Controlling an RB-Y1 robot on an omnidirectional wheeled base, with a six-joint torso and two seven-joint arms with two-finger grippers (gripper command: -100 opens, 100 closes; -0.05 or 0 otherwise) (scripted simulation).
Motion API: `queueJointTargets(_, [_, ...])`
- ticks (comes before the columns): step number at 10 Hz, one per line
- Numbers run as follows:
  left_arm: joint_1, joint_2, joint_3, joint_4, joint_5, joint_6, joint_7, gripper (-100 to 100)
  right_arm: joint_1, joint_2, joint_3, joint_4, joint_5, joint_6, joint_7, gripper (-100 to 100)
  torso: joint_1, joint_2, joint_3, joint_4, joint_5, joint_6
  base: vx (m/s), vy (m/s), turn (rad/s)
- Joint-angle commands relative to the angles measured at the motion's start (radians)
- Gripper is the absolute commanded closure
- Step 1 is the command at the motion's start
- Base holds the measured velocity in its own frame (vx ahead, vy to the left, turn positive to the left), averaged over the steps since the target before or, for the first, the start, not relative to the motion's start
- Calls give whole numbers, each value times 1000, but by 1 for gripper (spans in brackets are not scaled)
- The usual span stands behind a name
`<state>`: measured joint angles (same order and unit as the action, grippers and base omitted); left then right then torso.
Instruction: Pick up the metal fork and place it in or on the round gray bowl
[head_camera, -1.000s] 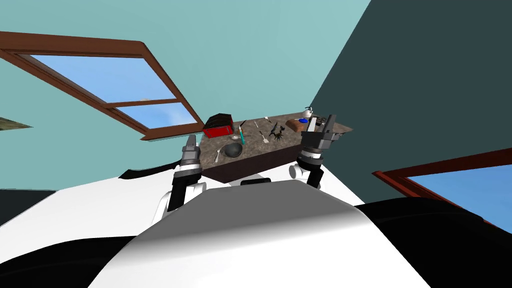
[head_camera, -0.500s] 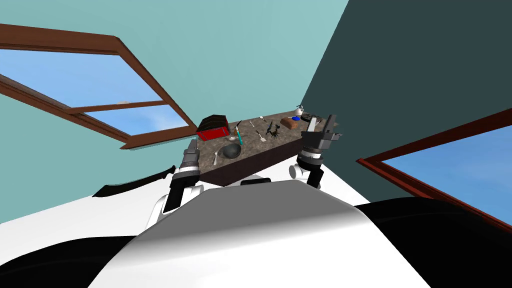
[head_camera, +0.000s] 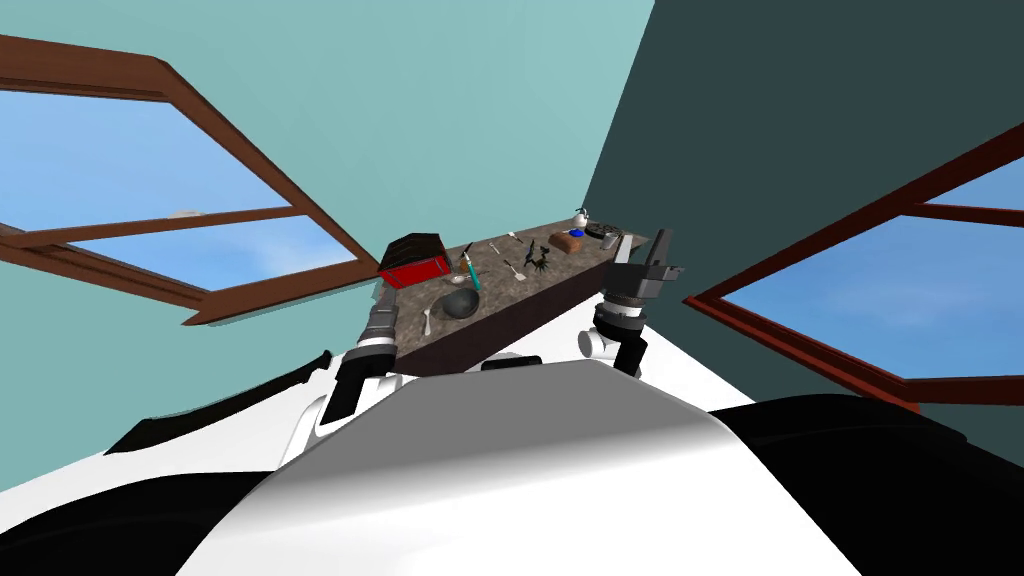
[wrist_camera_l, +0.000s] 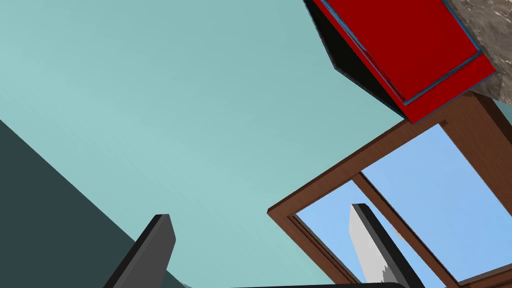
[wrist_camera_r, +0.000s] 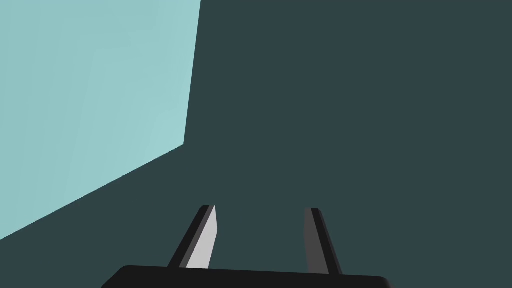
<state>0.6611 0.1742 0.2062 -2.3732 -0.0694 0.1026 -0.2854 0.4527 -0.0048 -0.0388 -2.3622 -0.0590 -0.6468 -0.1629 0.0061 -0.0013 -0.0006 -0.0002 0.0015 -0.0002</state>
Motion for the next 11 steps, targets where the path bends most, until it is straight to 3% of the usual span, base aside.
queueJointTargets(1, [8, 3, 5, 4, 2, 47, -8, -100, 0, 0, 0, 0, 0, 0, 0, 0, 0, 0, 0, 0, 0, 0, -23, 74, -148])
queueJointTargets(6, [34, 27, 25, 20, 14, 198, -56, -100, 0, 0, 0, 0, 0, 0, 0, 0, 0, 0, 0, 0, 0, -1, -37, 70, -228])
queueJointTargets(11, [44, 48, 32, 33, 23, 306, -91, -100, 0, 0, 0, 0, 0, 0, 0, 0, 0, 0, 0, 0, 0, 0, -42, 66, -207])
